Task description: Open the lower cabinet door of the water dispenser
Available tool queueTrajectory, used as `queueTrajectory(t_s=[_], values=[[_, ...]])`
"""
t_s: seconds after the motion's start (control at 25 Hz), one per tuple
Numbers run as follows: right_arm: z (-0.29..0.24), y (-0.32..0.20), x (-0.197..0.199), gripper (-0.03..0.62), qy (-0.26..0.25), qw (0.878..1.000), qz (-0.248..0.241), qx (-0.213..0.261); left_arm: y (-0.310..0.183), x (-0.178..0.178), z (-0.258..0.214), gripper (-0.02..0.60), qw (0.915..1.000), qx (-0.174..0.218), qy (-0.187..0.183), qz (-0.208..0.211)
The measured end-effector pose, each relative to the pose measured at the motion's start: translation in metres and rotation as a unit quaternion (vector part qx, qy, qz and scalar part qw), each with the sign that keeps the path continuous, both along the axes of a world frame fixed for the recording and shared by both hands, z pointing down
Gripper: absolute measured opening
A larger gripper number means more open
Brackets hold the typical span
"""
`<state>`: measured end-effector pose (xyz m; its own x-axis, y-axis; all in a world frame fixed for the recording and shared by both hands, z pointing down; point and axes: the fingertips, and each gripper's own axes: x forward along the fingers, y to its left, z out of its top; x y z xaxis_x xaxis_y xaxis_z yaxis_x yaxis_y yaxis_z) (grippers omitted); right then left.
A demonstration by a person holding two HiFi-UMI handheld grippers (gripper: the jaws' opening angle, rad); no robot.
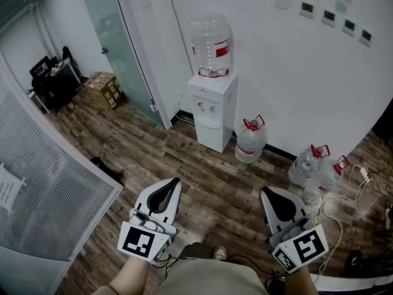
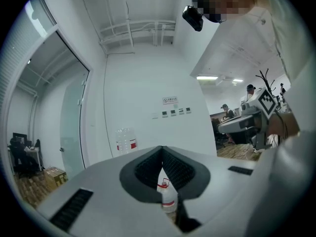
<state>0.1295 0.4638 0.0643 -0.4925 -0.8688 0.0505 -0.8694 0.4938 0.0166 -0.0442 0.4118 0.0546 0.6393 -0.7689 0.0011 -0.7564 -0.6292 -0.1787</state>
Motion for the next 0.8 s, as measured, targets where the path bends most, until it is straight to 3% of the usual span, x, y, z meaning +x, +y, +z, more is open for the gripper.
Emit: queueTrajectory(t_s=[0.48, 0.8], values=[[0.02, -0.019, 0.017, 0.006, 0.0, 1.0, -0.015, -0.005, -0.002, 0.037, 0.012, 0.006, 0.9998, 0.007, 0.003, 0.016], [0.036, -0.059, 0.004, 0.006, -0.01, 1.0, -0.027, -0.008, -0.036, 0.031, 0.031, 0.006, 0.9998, -0.012, 0.006, 0.013]])
